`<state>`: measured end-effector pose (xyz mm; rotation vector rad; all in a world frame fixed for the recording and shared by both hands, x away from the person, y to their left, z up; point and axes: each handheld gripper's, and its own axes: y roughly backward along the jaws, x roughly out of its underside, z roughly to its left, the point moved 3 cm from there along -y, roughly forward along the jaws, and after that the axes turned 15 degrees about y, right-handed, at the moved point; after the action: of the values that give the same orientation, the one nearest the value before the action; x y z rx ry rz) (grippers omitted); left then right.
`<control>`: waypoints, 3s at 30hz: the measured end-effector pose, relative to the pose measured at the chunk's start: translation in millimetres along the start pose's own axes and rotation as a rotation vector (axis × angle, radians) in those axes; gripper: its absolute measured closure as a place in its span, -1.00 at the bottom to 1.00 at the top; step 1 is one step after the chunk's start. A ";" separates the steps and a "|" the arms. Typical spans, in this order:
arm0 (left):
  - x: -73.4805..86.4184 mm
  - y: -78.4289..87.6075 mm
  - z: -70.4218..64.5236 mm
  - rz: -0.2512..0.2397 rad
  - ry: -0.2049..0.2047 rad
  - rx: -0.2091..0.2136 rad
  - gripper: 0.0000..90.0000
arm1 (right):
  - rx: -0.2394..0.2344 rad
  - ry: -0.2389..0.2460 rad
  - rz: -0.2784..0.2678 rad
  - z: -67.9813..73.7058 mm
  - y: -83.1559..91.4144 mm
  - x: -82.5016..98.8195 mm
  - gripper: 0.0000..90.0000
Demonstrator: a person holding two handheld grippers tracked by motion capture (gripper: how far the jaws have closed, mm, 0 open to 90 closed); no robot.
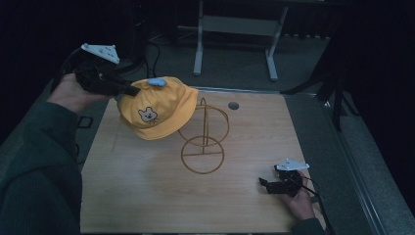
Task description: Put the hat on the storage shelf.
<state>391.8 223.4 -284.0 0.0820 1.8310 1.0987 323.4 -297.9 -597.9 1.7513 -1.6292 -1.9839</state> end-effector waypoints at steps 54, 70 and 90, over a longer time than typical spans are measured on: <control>-53.6 -54.6 -41.1 0.023 -0.048 0.039 0.87 | -0.001 0.005 0.002 -0.2 0.2 0.2 -0.70; -67.4 -83.1 -57.2 0.043 -0.078 0.045 0.86 | -0.002 0.004 0.000 -0.1 0.3 0.3 -0.70; -73.6 -121.1 -74.1 0.059 -0.100 0.063 0.77 | -0.001 0.007 -0.002 -0.3 0.2 0.3 -0.70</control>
<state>421.7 68.3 -309.3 0.2249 1.7828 1.0589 323.4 -298.4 -597.9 1.7581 -1.6242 -1.9772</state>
